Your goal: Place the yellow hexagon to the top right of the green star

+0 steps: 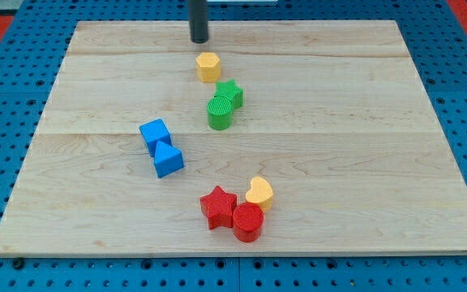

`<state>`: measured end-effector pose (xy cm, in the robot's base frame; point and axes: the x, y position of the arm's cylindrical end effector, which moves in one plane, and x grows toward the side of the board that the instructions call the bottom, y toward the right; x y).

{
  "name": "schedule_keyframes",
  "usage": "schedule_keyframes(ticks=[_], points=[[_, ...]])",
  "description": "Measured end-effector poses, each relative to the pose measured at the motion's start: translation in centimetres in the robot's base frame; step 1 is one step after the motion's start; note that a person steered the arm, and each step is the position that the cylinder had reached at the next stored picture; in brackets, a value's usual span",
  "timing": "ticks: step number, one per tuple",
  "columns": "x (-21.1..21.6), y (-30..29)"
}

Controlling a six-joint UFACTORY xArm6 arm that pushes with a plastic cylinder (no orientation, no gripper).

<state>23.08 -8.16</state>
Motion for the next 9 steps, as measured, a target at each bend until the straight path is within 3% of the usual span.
schedule_keyframes(ticks=[1,2,3,4,9], points=[[-0.1,-4.8],[1.7,-2.5],[6.8,0.9],[7.8,3.7],[7.3,10.2]])
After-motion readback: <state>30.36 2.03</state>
